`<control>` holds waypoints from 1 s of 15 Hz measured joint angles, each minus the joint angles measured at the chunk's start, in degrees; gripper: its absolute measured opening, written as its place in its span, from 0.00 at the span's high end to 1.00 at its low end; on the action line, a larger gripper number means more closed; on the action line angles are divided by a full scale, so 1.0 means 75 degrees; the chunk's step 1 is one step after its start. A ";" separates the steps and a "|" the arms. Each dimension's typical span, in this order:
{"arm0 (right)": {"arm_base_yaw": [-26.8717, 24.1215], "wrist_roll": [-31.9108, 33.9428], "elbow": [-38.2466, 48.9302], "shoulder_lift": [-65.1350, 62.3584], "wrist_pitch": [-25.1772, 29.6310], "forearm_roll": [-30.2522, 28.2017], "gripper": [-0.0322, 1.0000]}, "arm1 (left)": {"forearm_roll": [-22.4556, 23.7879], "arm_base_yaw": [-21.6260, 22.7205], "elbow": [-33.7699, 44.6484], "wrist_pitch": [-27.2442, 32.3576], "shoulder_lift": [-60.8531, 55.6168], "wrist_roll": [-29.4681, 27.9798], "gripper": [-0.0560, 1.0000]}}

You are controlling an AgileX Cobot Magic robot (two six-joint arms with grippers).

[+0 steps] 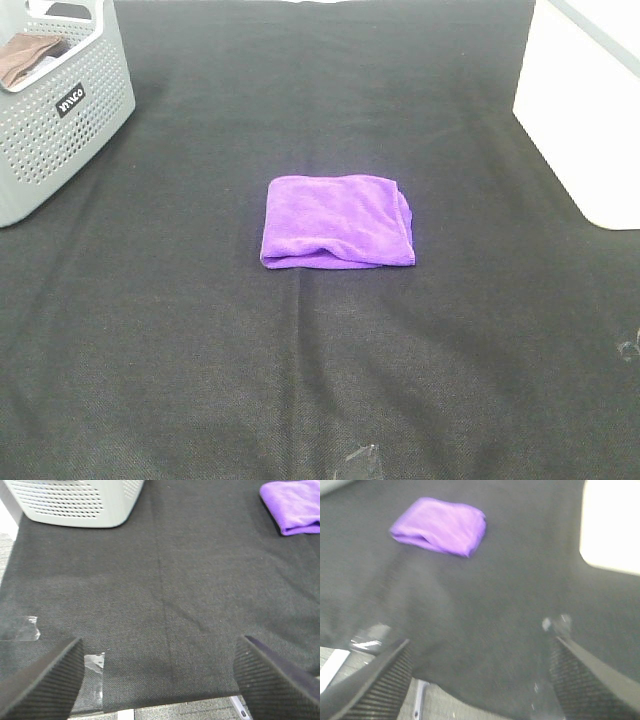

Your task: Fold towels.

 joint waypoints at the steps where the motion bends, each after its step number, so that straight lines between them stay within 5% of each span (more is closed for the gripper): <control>1: 0.0000 0.0053 0.0199 0.0000 0.0000 -0.0107 0.26 | -0.0053 0.0000 0.0046 -0.0168 0.0000 0.0038 0.23; 4: 0.0000 0.0145 0.0856 0.0000 -0.0107 -0.0222 0.26 | -0.0283 0.0000 0.0351 -0.0917 0.0000 0.0069 0.23; 15: -0.0053 0.0306 0.1154 0.0000 -0.0856 -0.0298 0.26 | -0.0336 0.0283 0.0374 -0.1070 0.0000 -0.0069 0.23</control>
